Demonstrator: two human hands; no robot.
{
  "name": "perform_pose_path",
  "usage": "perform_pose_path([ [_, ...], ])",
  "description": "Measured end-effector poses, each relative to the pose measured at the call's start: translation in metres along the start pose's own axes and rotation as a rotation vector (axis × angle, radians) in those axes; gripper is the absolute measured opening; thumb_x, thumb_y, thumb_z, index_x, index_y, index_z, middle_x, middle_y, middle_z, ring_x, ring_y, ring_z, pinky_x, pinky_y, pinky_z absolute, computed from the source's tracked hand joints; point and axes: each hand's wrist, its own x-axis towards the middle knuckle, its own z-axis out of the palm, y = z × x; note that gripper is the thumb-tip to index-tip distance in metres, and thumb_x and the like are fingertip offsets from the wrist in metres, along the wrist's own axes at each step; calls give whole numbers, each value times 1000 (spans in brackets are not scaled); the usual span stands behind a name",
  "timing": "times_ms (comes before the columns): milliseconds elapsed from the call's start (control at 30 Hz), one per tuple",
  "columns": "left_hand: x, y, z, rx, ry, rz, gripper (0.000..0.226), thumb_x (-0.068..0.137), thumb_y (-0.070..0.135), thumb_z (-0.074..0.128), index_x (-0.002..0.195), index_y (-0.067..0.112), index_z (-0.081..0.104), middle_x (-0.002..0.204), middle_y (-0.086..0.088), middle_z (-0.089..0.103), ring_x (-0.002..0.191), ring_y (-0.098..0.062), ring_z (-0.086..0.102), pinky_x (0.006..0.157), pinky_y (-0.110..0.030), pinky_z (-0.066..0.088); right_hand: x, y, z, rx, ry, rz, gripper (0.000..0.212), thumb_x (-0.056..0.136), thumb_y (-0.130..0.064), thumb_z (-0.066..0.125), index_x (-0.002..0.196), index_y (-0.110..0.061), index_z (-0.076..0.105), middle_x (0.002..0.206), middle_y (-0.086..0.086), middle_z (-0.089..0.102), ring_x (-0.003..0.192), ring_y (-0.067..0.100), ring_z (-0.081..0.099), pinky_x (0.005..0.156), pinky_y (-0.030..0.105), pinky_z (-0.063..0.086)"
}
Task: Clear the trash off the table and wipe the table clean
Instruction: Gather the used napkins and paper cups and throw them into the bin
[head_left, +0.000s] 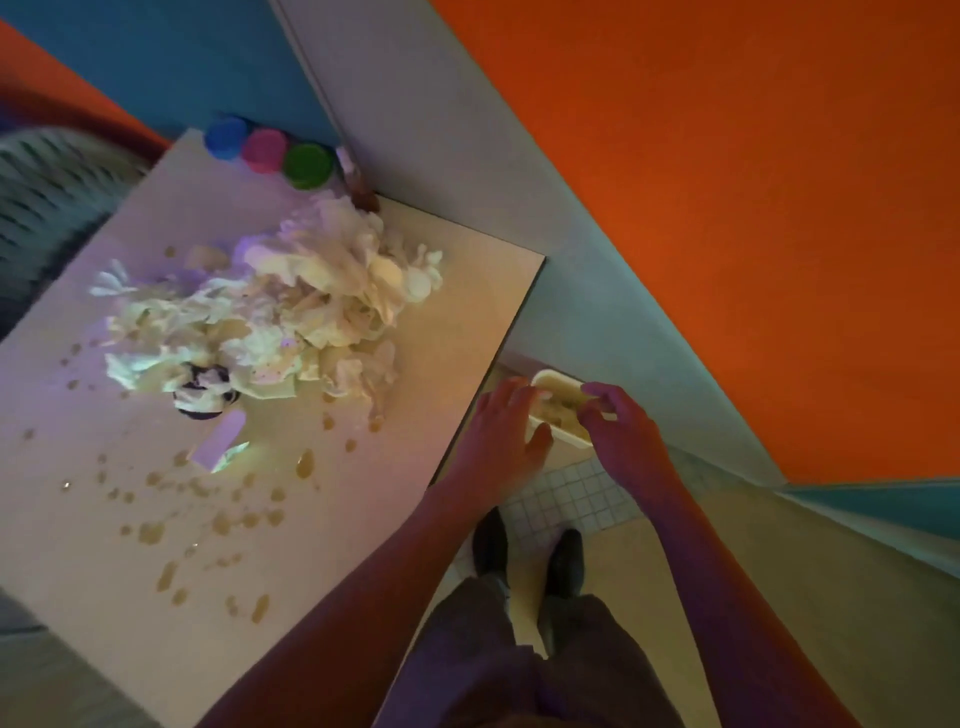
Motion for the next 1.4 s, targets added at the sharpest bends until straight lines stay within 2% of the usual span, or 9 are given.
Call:
perform_pose_path([
  [133, -27, -6, -15, -54, 96, -94, 52, 95, 33, 60, 145, 25, 46, 150, 0, 38, 132, -24, 41, 105, -42, 45, -11, -19, 8, -49, -87, -95, 28, 95, -21, 62, 122, -19, 65, 112, -3, 60, 95, 10, 54, 76, 17, 36],
  [200, -44, -10, -21, -57, 148, -124, 51, 95, 33, 60, 144, 26, 47, 150, 1, 38, 131, -24, 43, 103, -42, 46, -17, -30, 13, -64, -121, -133, 27, 95, -19, 61, 122, -18, 65, 108, -4, 59, 87, 10, 53, 66, 16, 35],
  [367, -76, -27, -39, -77, 257, -245, 47, 96, 34, 60, 142, 31, 50, 148, 3, 40, 133, -21, 43, 106, -36, 41, -24, -58, 32, -113, -221, -226, 31, 93, -24, 62, 125, -22, 63, 114, -7, 60, 102, 11, 55, 85, 24, 37],
  [467, -90, -37, -50, -72, 323, -299, 45, 96, 33, 60, 140, 30, 52, 146, 3, 42, 134, -20, 43, 107, -34, 38, -22, -72, 46, -113, -278, -289, 29, 93, -24, 63, 122, -24, 63, 119, 0, 64, 106, 16, 59, 84, 25, 40],
  [533, -100, -47, -57, -89, 354, -348, 44, 96, 32, 60, 139, 30, 53, 146, 3, 42, 134, -19, 43, 107, -33, 38, -23, -82, 60, -135, -335, -309, 30, 94, -25, 63, 124, -24, 62, 116, 1, 64, 100, 17, 60, 80, 26, 42],
  [667, -113, -79, -72, -113, 408, -420, 43, 95, 32, 62, 137, 30, 55, 145, 2, 44, 133, -22, 46, 108, -38, 41, -14, -100, 98, -210, -367, -346, 37, 89, -32, 66, 125, -35, 57, 119, -2, 62, 100, 20, 63, 91, 38, 50],
  [733, -116, -98, -78, -125, 425, -458, 43, 94, 30, 63, 137, 30, 56, 144, 2, 45, 132, -23, 46, 108, -38, 41, -10, -107, 119, -247, -377, -348, 41, 88, -31, 67, 127, -35, 55, 120, -1, 59, 100, 20, 62, 88, 34, 48],
  [1200, -95, -214, -123, -204, 424, -538, 43, 92, 26, 65, 134, 27, 58, 137, -1, 50, 128, -25, 50, 103, -42, 46, 18, -135, 225, -415, -386, -327, 56, 86, -24, 69, 138, -23, 49, 129, 12, 47, 118, 29, 54, 93, 31, 42],
  [1400, -82, -230, -124, -192, 368, -526, 42, 92, 27, 65, 134, 25, 58, 137, -2, 50, 126, -25, 52, 101, -43, 48, 31, -126, 246, -491, -338, -292, 63, 83, -31, 71, 140, -33, 44, 140, 4, 37, 123, 34, 48, 94, 41, 45],
])
